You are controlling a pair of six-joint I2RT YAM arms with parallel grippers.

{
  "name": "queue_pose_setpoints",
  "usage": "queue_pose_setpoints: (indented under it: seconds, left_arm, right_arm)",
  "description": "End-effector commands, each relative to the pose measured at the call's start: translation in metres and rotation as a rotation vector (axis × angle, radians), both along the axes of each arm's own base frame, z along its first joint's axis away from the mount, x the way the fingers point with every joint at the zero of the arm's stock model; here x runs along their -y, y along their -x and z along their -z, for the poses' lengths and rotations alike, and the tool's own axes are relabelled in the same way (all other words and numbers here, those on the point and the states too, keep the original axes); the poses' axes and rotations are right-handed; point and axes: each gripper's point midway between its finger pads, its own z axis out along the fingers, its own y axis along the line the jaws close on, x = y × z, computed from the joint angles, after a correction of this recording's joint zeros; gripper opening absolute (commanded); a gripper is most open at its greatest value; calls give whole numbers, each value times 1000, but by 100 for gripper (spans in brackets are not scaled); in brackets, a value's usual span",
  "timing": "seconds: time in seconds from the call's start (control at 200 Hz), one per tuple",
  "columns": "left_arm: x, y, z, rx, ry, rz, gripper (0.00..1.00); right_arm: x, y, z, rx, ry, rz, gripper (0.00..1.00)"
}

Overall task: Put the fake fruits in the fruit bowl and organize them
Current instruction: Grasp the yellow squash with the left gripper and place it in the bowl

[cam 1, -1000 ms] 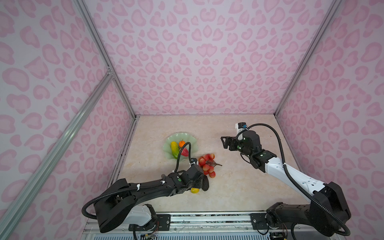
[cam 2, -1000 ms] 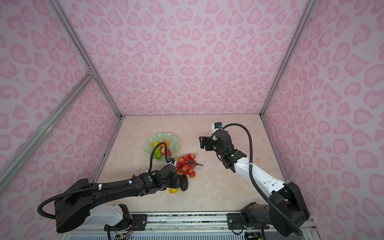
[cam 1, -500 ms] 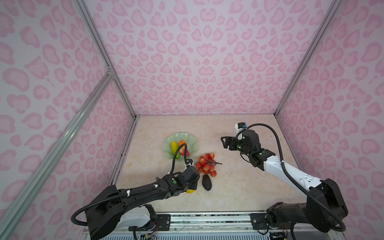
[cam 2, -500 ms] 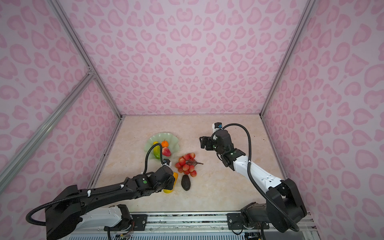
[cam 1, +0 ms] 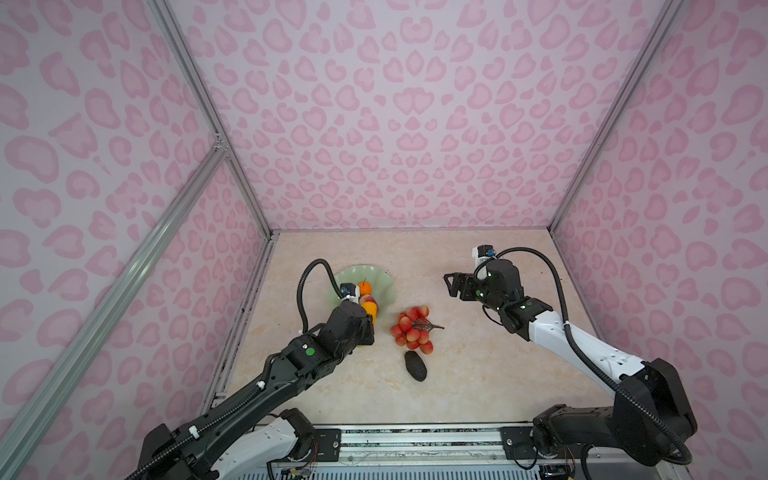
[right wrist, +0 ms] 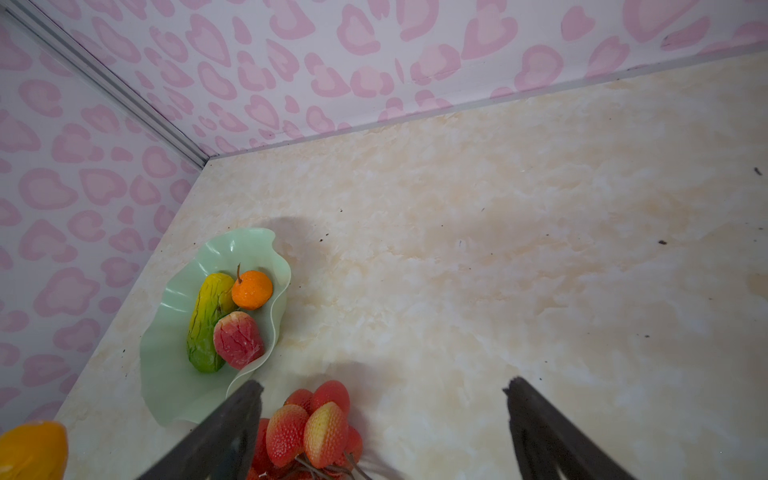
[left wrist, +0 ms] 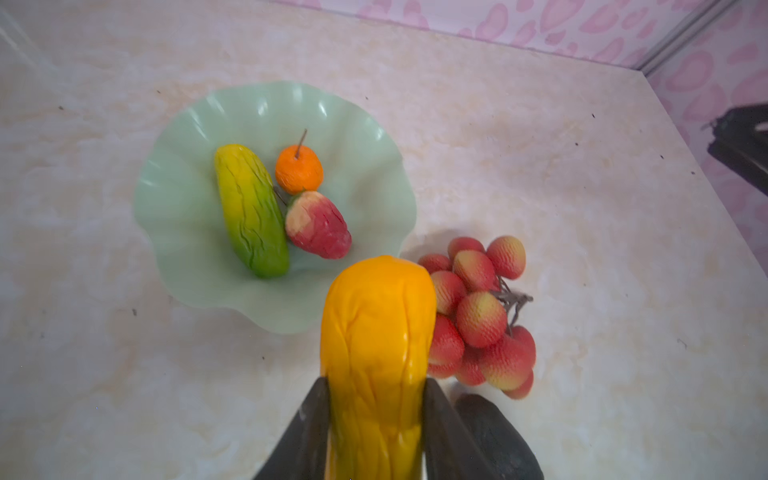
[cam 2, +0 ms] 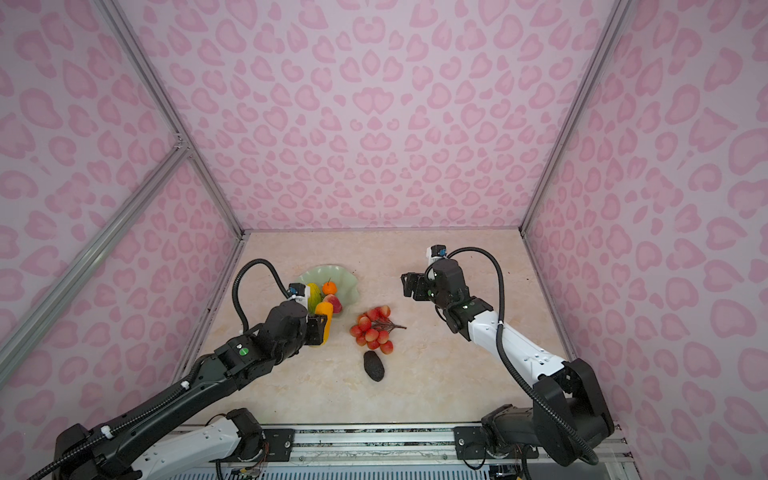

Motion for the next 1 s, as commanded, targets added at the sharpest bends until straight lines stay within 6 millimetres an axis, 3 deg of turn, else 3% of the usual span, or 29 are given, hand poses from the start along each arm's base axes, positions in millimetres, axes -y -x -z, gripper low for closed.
queue_pose_setpoints:
  seconds: [0.0,0.22,0.475,0.8,0.995]
  left_arm:
    - [10,-32,-18,65,-30,54,37]
    - [22,-95,-7,19,-24,64,37]
    - [44,-138,38,-81,-26,69,37]
    - [32,-147,87,-193,-48,-2,38]
    - [35,-147,80,-180,-22,0,53]
  right_arm:
    - [1,6,0,-8,3,-10,92]
    - [12,23,7,-26,11,7,92]
    - [17,42,23,-76,19,-7,92]
    - [21,74,54,-153,53,-51,89]
    - [4,98,73,-200,98,-142,87]
